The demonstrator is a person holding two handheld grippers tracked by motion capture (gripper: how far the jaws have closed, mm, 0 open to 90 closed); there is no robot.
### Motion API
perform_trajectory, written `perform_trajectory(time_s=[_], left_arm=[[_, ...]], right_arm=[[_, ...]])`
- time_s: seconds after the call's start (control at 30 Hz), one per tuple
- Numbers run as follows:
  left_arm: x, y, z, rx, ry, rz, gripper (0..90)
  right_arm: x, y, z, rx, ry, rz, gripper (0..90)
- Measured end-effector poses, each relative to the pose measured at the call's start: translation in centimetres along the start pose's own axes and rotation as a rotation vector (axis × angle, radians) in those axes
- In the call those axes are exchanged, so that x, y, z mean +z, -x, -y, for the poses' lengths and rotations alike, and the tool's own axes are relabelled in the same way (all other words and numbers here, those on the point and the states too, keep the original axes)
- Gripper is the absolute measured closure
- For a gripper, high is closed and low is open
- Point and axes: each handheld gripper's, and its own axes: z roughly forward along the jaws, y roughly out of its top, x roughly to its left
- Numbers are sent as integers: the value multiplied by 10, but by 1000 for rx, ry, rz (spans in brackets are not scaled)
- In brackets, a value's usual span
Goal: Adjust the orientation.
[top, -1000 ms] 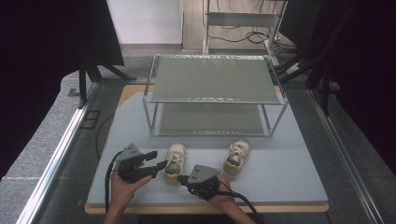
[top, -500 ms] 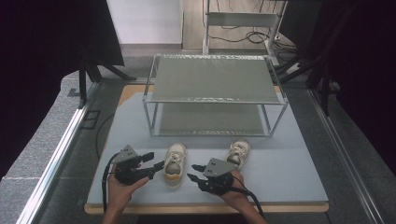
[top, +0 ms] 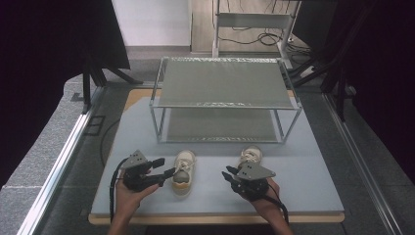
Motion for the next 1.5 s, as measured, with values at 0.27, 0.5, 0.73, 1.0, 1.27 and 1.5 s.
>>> perform_trajectory(time_s=[0.27,0.5,0.73,1.0,1.27,1.5], left_arm=[[6,10,-6,31,-7,16,380],[9,7,-3,24,-28,11,380],[6,6,-2,21,-25,3,379],[3,7,-2,20,-21,2,376],[3,6,-2,19,-26,1,375],[4,5,-1,19,-32,2,374]], right_arm=[[4,1,19,-29,-105,51,843],[10,8,24,-2,-118,49,895],[19,7,23,-21,-125,67,895],[16,10,23,-23,-134,53,894],[6,14,27,-6,-140,32,884],[-2,17,31,-1,-149,25,868]])
